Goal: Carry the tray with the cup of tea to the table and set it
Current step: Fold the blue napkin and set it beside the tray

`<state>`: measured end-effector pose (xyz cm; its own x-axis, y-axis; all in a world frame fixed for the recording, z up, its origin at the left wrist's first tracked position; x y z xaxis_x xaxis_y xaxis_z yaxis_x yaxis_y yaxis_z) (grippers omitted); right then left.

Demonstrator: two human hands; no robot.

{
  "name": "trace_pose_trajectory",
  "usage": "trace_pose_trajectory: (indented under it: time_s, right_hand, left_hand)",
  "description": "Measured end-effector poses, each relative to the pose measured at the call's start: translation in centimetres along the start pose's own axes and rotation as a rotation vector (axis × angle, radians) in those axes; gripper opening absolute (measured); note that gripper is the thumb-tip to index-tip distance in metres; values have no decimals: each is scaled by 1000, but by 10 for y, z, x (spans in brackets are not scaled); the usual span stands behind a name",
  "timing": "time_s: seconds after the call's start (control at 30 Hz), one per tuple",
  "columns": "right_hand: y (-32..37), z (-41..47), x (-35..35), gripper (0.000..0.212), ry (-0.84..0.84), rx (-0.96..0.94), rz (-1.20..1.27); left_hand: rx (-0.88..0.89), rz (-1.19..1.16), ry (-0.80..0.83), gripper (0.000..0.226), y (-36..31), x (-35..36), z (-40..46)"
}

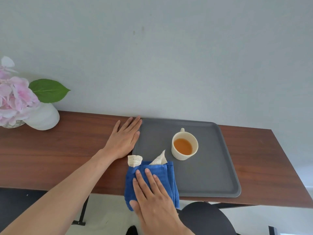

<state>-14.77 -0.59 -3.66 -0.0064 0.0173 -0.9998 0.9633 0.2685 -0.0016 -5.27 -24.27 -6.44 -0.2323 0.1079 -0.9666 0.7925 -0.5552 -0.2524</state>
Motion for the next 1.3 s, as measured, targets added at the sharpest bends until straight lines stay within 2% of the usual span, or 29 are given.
trace_pose_trajectory:
  time_s: [0.23, 0.37, 0.53, 0.7, 0.8, 0.9, 1.1, 1.17, 1.23, 1.3]
  right_hand:
    - [-14, -6, 7, 44, -53, 21, -18]
    - [-30, -21, 13, 60, -62, 91, 24]
    - [-34, -28, 11, 65, -19, 132, -8]
    - [-30, -16, 6, 70, 35, 181, 47]
    - [-29, -10, 7, 72, 95, 204, 75]
    - [-29, -5, 10, 73, 67, 208, 61]
    - [-27, 11, 4, 80, 77, 214, 125]
    - [-27, 20, -1, 73, 70, 234, 158]
    - [-30, 31, -7, 50, -28, 253, 156]
    - [-33, 44, -6, 54, -13, 242, 178]
  left_hand:
    - [4, -8, 14, 56, -1, -2, -1]
    - [7, -5, 19, 56, 0, -2, -1]
    - [-11, -18, 30, 58, -2, -6, -3]
    - [-113, -166, -83, 60, -10, -16, -40]
    - [-83, -107, -104, 60, -23, -13, -79]
    - [-62, -36, -49, 59, -33, -4, -103]
    - [-72, 52, 1, 60, -38, 4, -111]
    - [-68, 57, -14, 60, -38, 4, -111]
    - [-57, 55, -23, 59, -38, 4, -111]
    - [-51, 50, -19, 58, -37, 6, -110]
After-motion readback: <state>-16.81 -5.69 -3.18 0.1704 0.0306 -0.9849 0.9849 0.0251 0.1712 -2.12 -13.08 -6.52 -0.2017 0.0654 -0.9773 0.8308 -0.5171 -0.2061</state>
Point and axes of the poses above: each hand's wrist, its own z-axis towards the middle knuckle, its own x-axis out of the palm, y = z × x, the point moved 4 cm from there along z, towards the middle knuckle, and after that the axes turned 1 degree about -y, right-handed, at the moved point
